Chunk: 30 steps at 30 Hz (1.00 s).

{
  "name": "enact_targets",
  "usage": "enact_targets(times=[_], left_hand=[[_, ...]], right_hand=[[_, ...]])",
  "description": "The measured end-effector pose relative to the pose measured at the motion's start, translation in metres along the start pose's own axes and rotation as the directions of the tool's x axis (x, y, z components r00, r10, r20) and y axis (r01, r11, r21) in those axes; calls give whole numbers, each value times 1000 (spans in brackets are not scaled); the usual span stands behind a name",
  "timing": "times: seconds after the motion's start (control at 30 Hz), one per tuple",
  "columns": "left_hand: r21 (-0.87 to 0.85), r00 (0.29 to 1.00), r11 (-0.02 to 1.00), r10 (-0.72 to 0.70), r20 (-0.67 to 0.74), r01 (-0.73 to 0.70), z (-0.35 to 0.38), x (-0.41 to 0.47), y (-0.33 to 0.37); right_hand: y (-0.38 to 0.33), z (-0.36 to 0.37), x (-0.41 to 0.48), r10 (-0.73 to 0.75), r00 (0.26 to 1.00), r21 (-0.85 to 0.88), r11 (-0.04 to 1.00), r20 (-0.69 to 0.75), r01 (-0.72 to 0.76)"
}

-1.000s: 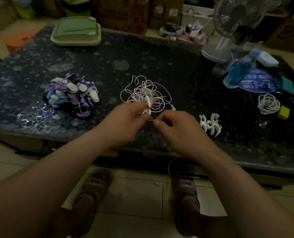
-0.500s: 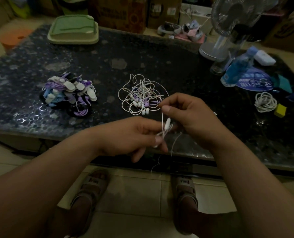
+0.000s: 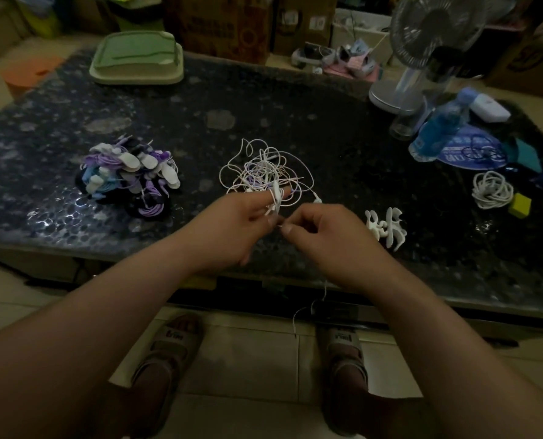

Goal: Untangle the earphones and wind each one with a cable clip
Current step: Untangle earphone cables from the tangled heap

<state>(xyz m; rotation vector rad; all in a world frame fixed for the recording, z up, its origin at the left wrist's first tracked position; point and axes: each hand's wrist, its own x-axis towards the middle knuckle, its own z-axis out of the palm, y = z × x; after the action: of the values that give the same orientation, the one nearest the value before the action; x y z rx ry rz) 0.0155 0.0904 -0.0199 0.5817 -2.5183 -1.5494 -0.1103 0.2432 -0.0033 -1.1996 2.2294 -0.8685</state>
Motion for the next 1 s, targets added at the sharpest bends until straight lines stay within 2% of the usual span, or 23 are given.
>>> enact_targets(times=[0.07, 0.13, 0.23, 0.4, 0.5, 0.6, 0.7, 0.77, 0.8, 0.87, 1.0], left_hand=[[168, 999, 985, 26, 37, -32, 2, -2, 0], [251, 990, 967, -5, 143, -32, 4, -4, -1], [215, 948, 977, -71, 311, 2, 3, -8, 3], [195, 870, 981, -100, 483, 5, 1, -9, 13], [104, 792, 995, -70, 607, 8, 7, -13, 16], [-156, 760, 986, 62, 647, 52, 5, -14, 24], [-473, 790, 869, 187, 585, 145, -1, -13, 28], [-616, 879, 775, 189, 437, 139, -4, -9, 29], [-647, 928, 753, 148, 342, 119, -5, -6, 28], [-631, 984, 772, 43, 174, 78, -8, 1, 25], [-532, 999, 845, -27, 47, 48, -10, 4, 15]], right_hand=[[-3, -1, -2, -51, 998, -81, 996, -21, 49], [-3, -5, -1, -74, 996, -104, 992, -43, 70], [0, -18, 1, -75, 997, -31, 997, -17, 74], [2, -37, -2, -89, 996, 161, 983, 20, 85], [6, -39, 0, -76, 997, 260, 963, 6, 71], [12, -35, 5, 1, 1000, 439, 898, -5, 1], [12, -21, 9, 126, 988, 719, 677, 93, -154], [10, -9, 9, 128, 978, 778, 593, 165, -209], [8, -4, 8, 128, 975, 768, 602, 179, -220], [5, 1, 7, 148, 977, 711, 671, 153, -213], [4, 4, 7, 103, 995, 438, 893, 15, -99]])
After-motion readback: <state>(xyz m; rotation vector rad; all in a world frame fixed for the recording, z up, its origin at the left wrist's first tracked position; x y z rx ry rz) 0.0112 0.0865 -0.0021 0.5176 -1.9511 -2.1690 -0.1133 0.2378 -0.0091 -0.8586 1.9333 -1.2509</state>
